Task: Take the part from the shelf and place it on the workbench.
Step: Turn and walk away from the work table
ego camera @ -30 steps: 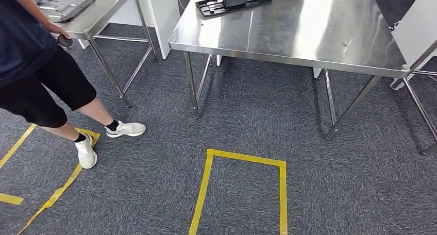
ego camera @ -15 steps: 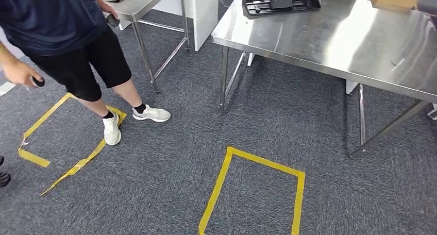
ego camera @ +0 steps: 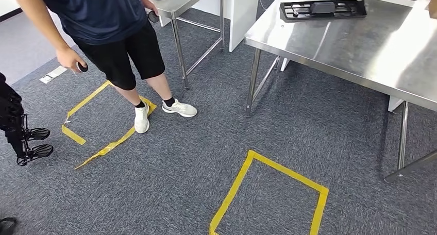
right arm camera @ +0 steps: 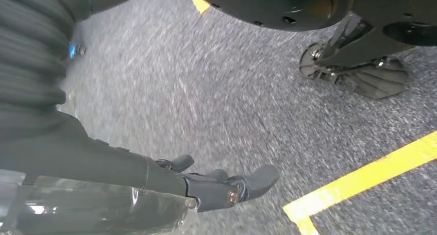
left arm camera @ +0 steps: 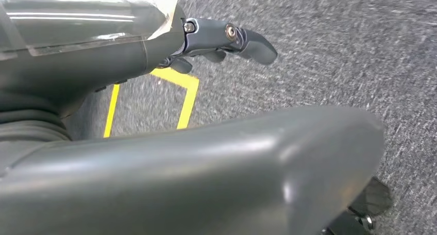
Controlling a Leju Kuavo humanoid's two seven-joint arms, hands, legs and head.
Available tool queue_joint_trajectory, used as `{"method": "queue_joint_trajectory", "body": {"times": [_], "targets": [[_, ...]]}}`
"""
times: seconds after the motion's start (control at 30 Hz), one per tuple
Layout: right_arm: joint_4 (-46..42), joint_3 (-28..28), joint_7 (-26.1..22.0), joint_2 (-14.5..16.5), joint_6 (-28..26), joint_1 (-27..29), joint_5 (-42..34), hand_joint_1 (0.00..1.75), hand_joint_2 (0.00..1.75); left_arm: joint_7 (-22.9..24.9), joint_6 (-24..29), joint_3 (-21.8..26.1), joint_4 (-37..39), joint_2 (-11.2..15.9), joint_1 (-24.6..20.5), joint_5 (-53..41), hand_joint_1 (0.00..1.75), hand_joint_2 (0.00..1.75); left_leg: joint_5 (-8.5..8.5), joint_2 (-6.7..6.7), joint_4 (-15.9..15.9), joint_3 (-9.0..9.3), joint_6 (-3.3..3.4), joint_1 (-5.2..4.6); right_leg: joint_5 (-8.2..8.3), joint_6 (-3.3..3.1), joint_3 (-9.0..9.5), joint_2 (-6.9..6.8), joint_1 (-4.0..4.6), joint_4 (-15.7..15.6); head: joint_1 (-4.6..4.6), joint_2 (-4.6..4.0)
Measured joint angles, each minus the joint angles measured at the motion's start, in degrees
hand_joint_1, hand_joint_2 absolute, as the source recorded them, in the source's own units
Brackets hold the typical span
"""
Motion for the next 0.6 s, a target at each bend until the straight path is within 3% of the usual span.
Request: {"method": "queue_joint_trajectory", "body": {"times": [0.07, 0.1, 0.13, 0.17, 0.27, 0.3, 0.37, 0.4, 0.47, 0.53, 0.6], "targets": [[0.0, 0.0, -0.1, 0.0, 0.0, 0.2, 0.2, 0.00, 1.75, 0.0, 0.2, 0.1, 0.0, -0.1, -0.1, 0.2, 0.00, 0.00, -3.50, 1.82, 7.4, -3.36, -0.53, 0.27, -0.05, -0.24, -0.37, -1.81, 0.21, 0.0, -0.21, 0.00], [0.0, 0.1, -0.1, 0.0, 0.0, 0.2, 0.2, 0.00, 1.75, 0.1, 0.3, 0.2, 0.0, -0.1, 0.0, 0.3, 0.00, 0.00, -3.97, 2.13, 9.3, -4.16, -0.75, 0.45, -0.07, -0.24, -0.52, -2.67, 0.27, 0.0, -0.21, 0.00], [0.1, 0.1, -0.1, 0.0, 0.0, 0.2, 0.3, 0.00, 1.75, 0.1, 0.4, 0.3, 0.0, -0.1, 0.1, 0.4, 0.00, 0.00, -3.39, 2.41, 9.0, -3.80, -0.92, 0.64, -0.08, -0.23, -0.64, -3.48, 0.29, 0.0, -0.24, 0.00], [0.1, 0.1, -0.1, 0.0, 0.0, 0.1, 0.2, 0.00, 1.75, 0.1, 0.7, 0.3, 0.0, -0.1, 0.1, 0.4, 0.00, 0.00, -1.97, 2.89, 6.5, -2.21, -1.02, 0.80, -0.13, -0.17, -0.62, -4.20, 0.28, 0.1, -0.25, 0.00], [0.1, 0.1, -0.1, -0.1, 0.0, 0.1, 0.2, 0.00, 1.75, 0.2, 1.1, 0.5, 0.0, -0.2, -0.1, 0.4, 0.00, 0.00, 1.86, 6.05, -4.3, 4.40, -0.84, 0.83, -0.56, 0.56, -0.28, -6.00, 0.66, 0.4, -0.21, 0.00], [0.1, 0.1, -0.1, -0.2, 0.0, 0.1, 0.2, 0.00, 1.75, 0.3, 1.2, 0.5, 0.0, -0.3, -0.2, 0.4, 0.00, 0.00, 2.15, 6.52, -5.8, 5.24, -0.56, 0.65, -0.71, 0.89, -0.10, -6.52, 0.85, 0.5, -0.09, 0.00], [0.1, 0.1, -0.1, -0.3, 0.0, 0.0, 0.2, 0.00, 1.75, 0.3, 1.3, 0.5, 0.0, -0.4, -0.2, 0.4, 0.00, 0.00, 2.27, 5.43, -6.1, 5.01, 0.25, 0.33, -0.80, 1.55, 0.35, -7.54, 0.98, 0.4, 0.18, 0.00], [0.1, 0.1, -0.1, -0.3, 0.0, -0.1, 0.2, 0.00, 1.75, 0.3, 1.3, 0.5, 0.0, -0.5, -0.1, 0.4, 0.00, 0.00, 2.45, 4.82, -6.3, 4.95, 0.68, 0.36, -0.98, 1.86, 0.42, -7.34, 0.89, 0.6, 0.20, 0.00], [0.1, 0.1, -0.1, -0.4, 0.0, -0.1, 0.2, 0.00, 1.75, 0.3, 1.3, 0.5, -0.1, -0.5, -0.1, 0.4, 0.00, 0.00, 2.99, 3.63, -6.6, 4.80, 1.55, 0.62, -2.75, 2.02, -0.75, -4.65, 0.73, 3.2, 0.36, 0.00], [0.1, 0.1, -0.1, -0.4, 0.0, 0.1, 0.2, 0.00, 1.75, 0.3, 1.3, 0.6, -0.1, -0.6, -0.3, 0.4, 0.00, 0.00, 3.37, 2.24, -6.6, 4.38, 2.11, 0.63, -6.31, 1.59, -4.29, -1.33, 0.59, 10.7, 0.58, 0.00], [0.1, 0.1, -0.1, -0.3, 0.0, 0.2, 0.2, 0.00, 1.75, 0.3, 1.3, 0.6, -0.1, -0.6, -0.3, 0.4, 0.00, 0.00, 3.58, 0.57, -6.6, 4.01, 2.23, 0.45, -8.54, 1.60, -7.48, -0.39, 0.58, 17.4, 0.63, 0.00]]}}
